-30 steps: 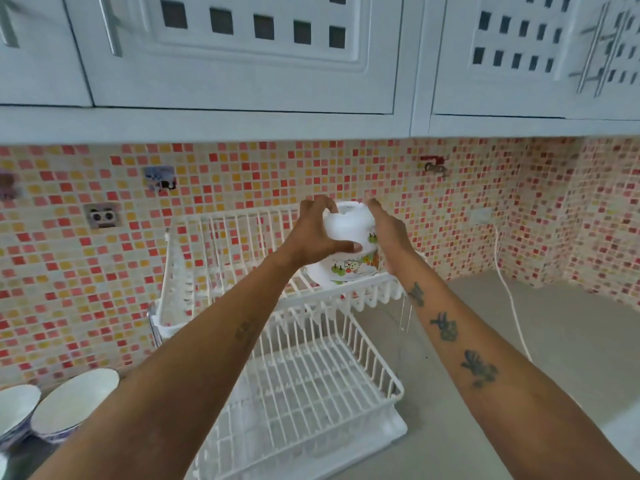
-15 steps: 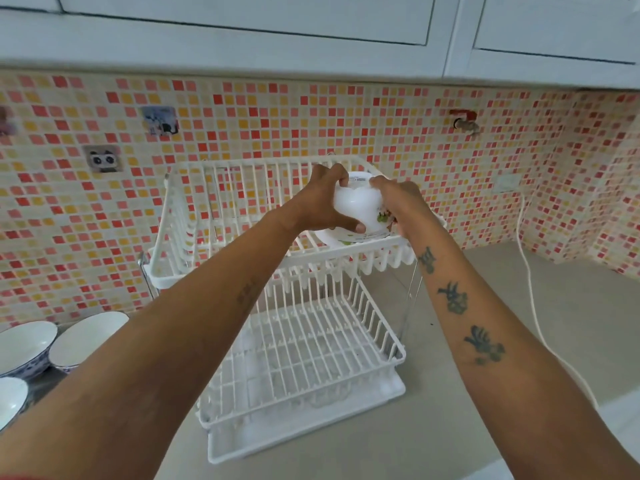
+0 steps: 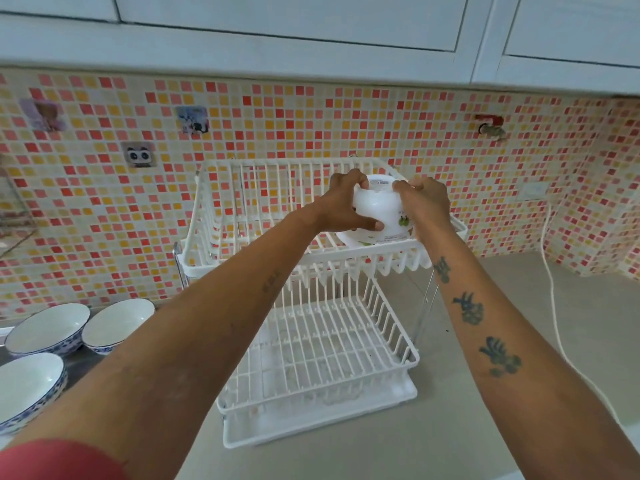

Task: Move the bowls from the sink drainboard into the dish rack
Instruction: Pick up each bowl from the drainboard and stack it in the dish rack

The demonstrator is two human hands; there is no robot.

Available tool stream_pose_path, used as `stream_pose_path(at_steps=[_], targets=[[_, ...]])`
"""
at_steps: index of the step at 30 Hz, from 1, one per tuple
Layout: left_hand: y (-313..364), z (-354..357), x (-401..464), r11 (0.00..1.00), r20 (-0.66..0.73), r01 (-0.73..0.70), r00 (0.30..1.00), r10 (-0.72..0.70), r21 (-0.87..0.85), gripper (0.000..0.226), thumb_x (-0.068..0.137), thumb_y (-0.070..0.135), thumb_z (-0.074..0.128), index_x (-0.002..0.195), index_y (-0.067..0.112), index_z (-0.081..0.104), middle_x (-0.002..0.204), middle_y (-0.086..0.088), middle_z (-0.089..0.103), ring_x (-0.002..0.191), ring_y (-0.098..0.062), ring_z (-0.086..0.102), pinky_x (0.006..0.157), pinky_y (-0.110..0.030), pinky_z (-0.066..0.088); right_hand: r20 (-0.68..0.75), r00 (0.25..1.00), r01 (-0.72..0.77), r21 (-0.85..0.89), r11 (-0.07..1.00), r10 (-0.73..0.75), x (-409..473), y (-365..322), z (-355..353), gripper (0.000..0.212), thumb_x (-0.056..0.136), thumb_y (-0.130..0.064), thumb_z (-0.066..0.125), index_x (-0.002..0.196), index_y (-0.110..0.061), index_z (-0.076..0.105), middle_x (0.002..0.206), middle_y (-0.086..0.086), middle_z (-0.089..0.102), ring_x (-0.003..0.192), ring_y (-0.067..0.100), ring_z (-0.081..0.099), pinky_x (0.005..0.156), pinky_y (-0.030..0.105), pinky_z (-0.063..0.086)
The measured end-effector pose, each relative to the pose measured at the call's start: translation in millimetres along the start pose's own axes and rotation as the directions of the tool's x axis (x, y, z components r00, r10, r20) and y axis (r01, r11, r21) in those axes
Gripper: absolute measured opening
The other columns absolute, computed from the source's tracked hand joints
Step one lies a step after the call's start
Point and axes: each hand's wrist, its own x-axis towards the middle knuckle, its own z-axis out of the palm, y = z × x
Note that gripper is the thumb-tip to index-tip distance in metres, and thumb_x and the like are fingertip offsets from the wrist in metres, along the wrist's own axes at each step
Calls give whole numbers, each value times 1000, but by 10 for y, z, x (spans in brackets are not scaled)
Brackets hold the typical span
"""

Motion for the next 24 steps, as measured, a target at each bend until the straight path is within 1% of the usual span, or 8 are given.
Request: stream_pose_path(at_steps=[3, 5, 10, 12, 14, 16, 20, 24], targets=[[56, -53, -64, 988, -16, 76, 997, -78, -135, 69, 76, 22, 82, 129, 16, 38, 135, -10, 28, 97, -26, 54, 61, -22, 59, -59, 992, 110, -49, 993, -113, -33, 9, -12, 36, 88, -23, 57, 121, -9, 60, 119, 3, 60, 101, 21, 59, 72, 24, 45], [78, -107, -140, 976, -36, 108, 993, -117, -189, 70, 78, 22, 79, 133, 15, 36, 133, -10, 30, 99, -27, 55, 54, -17, 56, -104, 980, 166, -46, 985, -170, -60, -6, -12, 33, 88, -20, 55, 119, -11, 61, 126, 6, 58, 111, 22, 58, 83, 28, 47], [26, -397, -400, 977, -127, 92, 985, -117, -194, 60, 86, 37, 70, 131, 13, 40, 145, -11, 34, 125, -29, 46, 94, -37, 49, -214, 959, 218, 144, 965, -185, -275, -348, 170, 29, 87, -17, 50, 110, -8, 65, 119, 4, 64, 106, 15, 60, 88, 28, 49], [4, -587, -572, 955, -192, 91, 970, -149, -282, 50, 88, 39, 66, 124, 11, 45, 138, -8, 44, 120, -26, 51, 97, -44, 51, -168, 958, 268, 246, 932, -231, -469, -578, 388, 26, 87, -17, 49, 105, -10, 66, 111, -1, 66, 100, 10, 60, 87, 24, 50], [-28, -808, -786, 919, -285, 59, 941, -182, -391, 34, 91, 36, 64, 107, 10, 49, 112, -4, 56, 103, -20, 57, 92, -47, 53, -101, 949, 316, 318, 894, -300, -693, -808, 670, 20, 88, -17, 51, 100, -14, 67, 101, -2, 64, 90, 7, 59, 78, 16, 47], [-110, -1064, -1032, 890, -379, 12, 902, -205, -455, 24, 92, 31, 63, 91, 13, 47, 89, 0, 55, 93, -17, 58, 88, -46, 55, -35, 933, 342, 401, 850, -359, -929, -1016, 993, 12, 88, -15, 53, 93, -16, 64, 90, -1, 63, 77, 3, 57, 68, 10, 44], [-437, -1634, -1601, 874, -523, 3, 800, -293, -486, 21, 96, 26, 59, 86, 13, 45, 90, -9, 57, 87, -19, 59, 84, -42, 55, 61, 898, 334, 551, 765, -436, -1469, -1349, 1666, 10, 88, -11, 52, 84, -14, 61, 73, -7, 57, 57, -9, 50, 57, 6, 38], [-882, -2132, -2186, 857, -624, 29, 673, -398, -515, 19, 98, 25, 53, 83, 14, 50, 96, -7, 65, 85, -20, 64, 75, -32, 52, 171, 848, 290, 643, 709, -502, -2046, -1593, 2318, 11, 88, -10, 52, 83, -16, 60, 72, -9, 55, 60, -7, 49, 61, 7, 40]])
